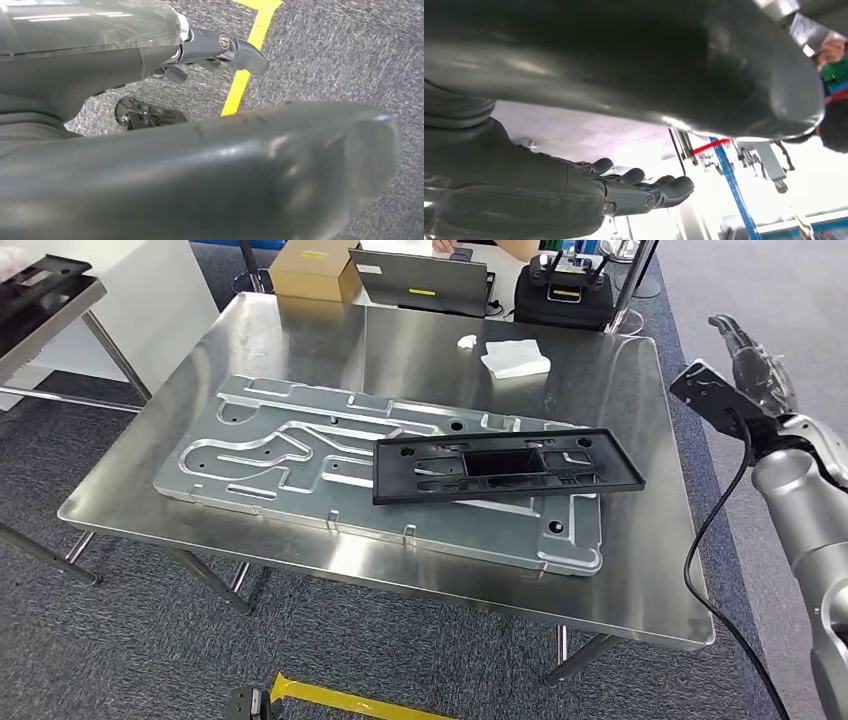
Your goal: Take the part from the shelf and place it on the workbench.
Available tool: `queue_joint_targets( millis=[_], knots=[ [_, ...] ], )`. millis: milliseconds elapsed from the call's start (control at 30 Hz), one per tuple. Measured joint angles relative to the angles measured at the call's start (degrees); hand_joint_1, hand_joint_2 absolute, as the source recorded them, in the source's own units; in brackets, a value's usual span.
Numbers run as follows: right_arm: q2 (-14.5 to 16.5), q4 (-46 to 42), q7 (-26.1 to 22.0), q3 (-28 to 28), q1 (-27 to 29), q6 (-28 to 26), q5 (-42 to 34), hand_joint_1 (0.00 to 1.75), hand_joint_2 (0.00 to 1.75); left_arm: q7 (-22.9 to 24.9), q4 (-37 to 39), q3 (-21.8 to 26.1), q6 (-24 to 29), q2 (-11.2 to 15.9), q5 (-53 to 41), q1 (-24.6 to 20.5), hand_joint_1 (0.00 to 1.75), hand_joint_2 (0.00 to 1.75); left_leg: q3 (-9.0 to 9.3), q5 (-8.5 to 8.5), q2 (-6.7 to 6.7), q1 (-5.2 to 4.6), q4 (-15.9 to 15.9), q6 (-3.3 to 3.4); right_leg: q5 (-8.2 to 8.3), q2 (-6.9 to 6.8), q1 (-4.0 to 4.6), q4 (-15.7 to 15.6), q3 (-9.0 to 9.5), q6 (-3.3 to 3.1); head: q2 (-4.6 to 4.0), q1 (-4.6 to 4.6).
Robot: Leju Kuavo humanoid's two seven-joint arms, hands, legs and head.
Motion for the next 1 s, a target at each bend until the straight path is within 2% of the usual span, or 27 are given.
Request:
queue_joint_targets(
  millis=[33, 67, 133, 167, 200, 233, 300, 333, 367, 400, 433, 467, 500, 533, 567, 633, 667, 700, 733, 800, 833, 867, 900, 933, 967, 1000],
  knots=[
    [-0.36, -0.26, -0.05, -0.07, 0.06, 0.09, -0.04, 0.00, 0.00, 0.07, 0.00, 0.18, -0.04, 0.02, 0.02, 0.02, 0.00, 0.00, -0.26, -0.08, -0.08, -0.05, 0.34, -0.30, 0.60, 0.07, 0.11, -1.92, 0.95, -0.21, 0.00, 0.01],
    [-0.68, -0.50, -0.05, -0.11, 0.11, 0.22, -0.08, 0.00, 0.00, 0.14, 0.00, 0.33, -0.08, 0.04, 0.02, 0.07, 0.00, 0.00, -0.50, -0.04, -0.16, -0.08, 0.57, -0.63, 0.67, 0.13, 0.26, -2.58, 1.16, -0.51, 0.00, 0.01],
    [-1.13, -0.85, 0.00, -0.16, 0.22, 0.43, -0.17, 0.00, 0.00, 0.30, 0.00, 0.55, -0.21, 0.12, 0.02, 0.23, 0.00, 0.00, -0.85, 0.15, -0.28, -0.14, 0.74, -1.27, 1.15, 0.03, 0.22, -2.85, 0.80, -1.20, 0.00, 0.02],
    [-1.22, -1.04, 0.04, -0.16, 0.23, 0.50, -0.20, 0.00, 0.00, 0.38, 0.00, 0.60, -0.26, 0.18, 0.01, 0.31, 0.00, 0.00, -1.18, -0.31, -0.14, -0.10, 1.18, -1.69, 1.39, -0.08, 0.06, -3.05, 0.61, -1.53, -0.01, 0.01],
    [-1.29, -1.20, 0.09, -0.17, 0.27, 0.54, -0.22, 0.00, 0.00, 0.48, 0.00, 0.63, -0.30, 0.23, 0.00, 0.36, 0.00, 0.00, -1.69, -1.54, 0.11, 0.02, 2.35, -2.14, 1.72, -0.21, -0.14, -3.20, 0.37, -1.86, -0.01, 0.01],
    [-1.36, -1.31, 0.16, -0.17, 0.28, 0.55, -0.23, 0.00, 0.00, 0.56, 0.00, 0.65, -0.32, 0.28, -0.01, 0.36, 0.00, 0.00, -2.50, -3.57, 0.43, 0.24, 4.63, -2.62, 2.05, -0.35, -0.29, -3.29, 0.08, -2.14, -0.01, 0.01],
    [-1.57, -1.44, 0.37, -0.19, 0.35, 0.53, -0.23, 0.00, 0.00, 0.68, 0.00, 0.65, -0.33, 0.26, -0.02, 0.31, 0.00, 0.00, -4.59, -8.44, 0.94, 0.91, 11.58, -3.51, 2.67, -0.55, -0.31, -3.28, -0.68, -2.37, -0.01, 0.01],
    [-1.68, -1.47, 0.46, -0.19, 0.42, 0.51, -0.23, 0.00, 0.00, 0.71, 0.00, 0.65, -0.33, 0.25, -0.03, 0.27, 0.00, 0.00, -5.28, -10.05, 1.06, 1.23, 14.65, -3.83, 3.01, -0.66, -0.31, -3.26, -1.13, -2.34, -0.01, 0.01],
    [-1.80, -1.55, 0.53, -0.19, 0.55, 0.49, -0.23, 0.00, 0.00, 0.74, 0.00, 0.65, -0.33, 0.23, -0.03, 0.26, 0.00, 0.00, -5.18, -10.62, 1.16, 1.48, 16.15, -4.06, 3.37, -0.74, -0.32, -3.24, -1.60, -2.27, 0.00, 0.01],
    [-1.92, -1.67, 0.56, -0.19, 0.72, 0.45, -0.23, 0.00, 0.00, 0.77, 0.00, 0.65, -0.33, 0.22, -0.04, 0.24, 0.00, 0.00, -4.10, -10.16, 1.24, 1.67, 15.65, -4.21, 3.73, -0.82, -0.34, -3.21, -2.06, -2.15, -0.01, 0.01],
    [-2.04, -1.83, 0.58, -0.19, 0.88, 0.42, -0.23, 0.00, 0.00, 0.78, 0.00, 0.65, -0.33, 0.21, -0.04, 0.22, 0.00, 0.00, -1.99, -8.87, 1.31, 1.80, 13.07, -4.26, 4.08, -0.87, -0.38, -3.19, -2.47, -1.99, -0.01, 0.01],
    [-2.18, -2.02, 0.63, -0.20, 0.99, 0.37, -0.23, 0.00, 0.00, 0.79, 0.00, 0.66, -0.34, 0.20, -0.05, 0.15, 0.00, 0.00, 0.76, -7.54, 1.39, 1.87, 9.21, -4.19, 4.41, -0.91, -0.41, -3.17, -2.78, -1.79, 0.00, 0.01],
    [-2.35, -2.26, 0.70, -0.22, 1.03, 0.31, -0.22, 0.00, 0.00, 0.80, 0.00, 0.66, -0.38, 0.19, -0.05, 0.05, 0.00, 0.00, 3.42, -6.73, 1.42, 1.78, 5.24, -4.03, 4.73, -0.97, -0.40, -3.16, -3.07, -1.50, -0.01, 0.01],
    [-2.55, -2.48, 0.78, -0.26, 1.01, 0.25, -0.20, 0.00, 0.00, 0.80, 0.00, 0.67, -0.42, 0.19, -0.05, -0.07, 0.00, 0.00, 5.23, -6.26, 1.41, 1.64, 2.34, -3.74, 5.12, -1.06, -0.41, -3.21, -3.25, -1.14, -0.01, 0.01],
    [-2.71, -2.67, 0.89, -0.30, 0.98, 0.19, -0.15, 0.00, 0.00, 0.80, 0.00, 0.67, -0.47, 0.19, -0.07, -0.17, 0.00, 0.00, 6.06, -6.22, 1.38, 1.45, 0.67, -3.45, 5.51, -1.14, -0.41, -3.29, -3.34, -0.75, -0.01, 0.02],
    [-2.95, -2.84, 1.04, -0.35, 1.07, 0.08, 0.03, 0.00, 0.00, 0.81, 0.00, 0.67, -0.65, 0.19, -0.11, -0.21, 0.00, 0.00, 5.70, -5.73, 1.29, 1.23, 0.13, -2.64, 6.39, -1.23, -0.41, -3.67, -3.42, 0.12, 0.00, 0.02],
    [-3.05, -2.85, 1.12, -0.36, 1.20, 0.04, 0.11, 0.00, 0.00, 0.82, 0.00, 0.67, -0.75, 0.17, -0.14, -0.20, 0.00, 0.00, 5.46, -5.20, 1.36, 1.27, -0.10, -2.18, 6.28, -1.15, -0.45, -3.62, -3.58, 0.42, 0.00, 0.03],
    [-3.23, -2.86, 1.19, -0.37, 1.31, 0.01, 0.16, 0.00, 0.00, 0.83, 0.00, 0.67, -0.87, 0.15, -0.15, -0.21, 0.00, 0.00, 5.14, -4.58, 1.41, 1.33, -0.28, -1.59, 5.31, -1.06, -0.45, -2.97, -3.96, 0.60, 0.00, 0.03],
    [-3.43, -2.86, 1.27, -0.42, 1.39, -0.03, 0.19, 0.00, 0.00, 0.83, 0.00, 0.67, -0.96, 0.14, -0.14, -0.23, 0.00, 0.00, 4.64, -3.89, 1.47, 1.37, -0.51, -1.02, 3.34, -0.98, -0.44, -1.18, -4.68, 0.67, 0.00, 0.03],
    [-3.75, -2.86, 1.43, -0.57, 1.39, -0.11, 0.23, 0.00, 0.00, 0.83, 0.00, 0.67, -1.13, 0.11, -0.09, -0.26, 0.00, 0.00, 3.30, -2.73, 1.51, 1.18, -0.49, -0.33, -2.14, -0.79, -0.34, 5.53, -6.83, 0.62, -0.01, 0.03],
    [-3.80, -2.86, 1.46, -0.63, 1.39, -0.14, 0.26, 0.00, 0.00, 0.84, 0.00, 0.68, -1.21, 0.11, -0.06, -0.26, 0.00, 0.00, 2.50, -2.18, 1.51, 1.05, -0.39, -0.20, -4.06, -0.71, -0.27, 9.19, -7.74, 0.64, -0.01, 0.03],
    [-3.83, -2.86, 1.48, -0.66, 1.39, -0.15, 0.29, 0.00, 0.00, 0.84, 0.00, 0.69, -1.28, 0.11, -0.04, -0.25, 0.00, 0.00, 1.69, -1.67, 1.51, 0.94, -0.25, -0.16, -4.69, -0.64, -0.18, 11.70, -8.04, 0.67, -0.01, 0.03],
    [-3.83, -2.86, 1.48, -0.67, 1.38, -0.14, 0.36, 0.00, 0.00, 0.86, 0.00, 0.71, -1.34, 0.11, -0.04, -0.25, 0.00, 0.00, 0.87, -1.20, 1.50, 0.87, -0.05, -0.16, -4.11, -0.60, -0.13, 12.46, -7.47, 0.65, 0.00, 0.03],
    [-3.83, -2.89, 1.47, -0.67, 1.34, -0.10, 0.46, 0.00, 0.00, 0.91, 0.00, 0.73, -1.36, 0.12, -0.04, -0.25, 0.00, 0.00, 0.08, -0.79, 1.47, 0.83, 0.21, -0.22, -2.74, -0.59, -0.07, 11.19, -5.88, 0.55, 0.00, 0.03],
    [-3.83, -2.99, 1.46, -0.67, 1.24, -0.04, 0.59, 0.00, 0.00, 0.96, 0.00, 0.74, -1.36, 0.12, -0.04, -0.24, 0.00, 0.00, -0.65, -0.44, 1.43, 0.81, 0.52, -0.32, -1.41, -0.52, 0.00, 8.11, -3.31, 0.33, 0.00, 0.03],
    [-3.79, -3.20, 1.46, -0.67, 1.03, 0.02, 0.75, 0.00, 0.00, 1.02, 0.00, 0.75, -1.36, 0.12, -0.05, -0.24, 0.00, 0.00, -1.35, -0.13, 1.36, 0.75, 0.86, -0.48, -0.97, -0.39, 0.14, 4.22, -0.41, 0.02, 0.00, 0.03]
  ],
)
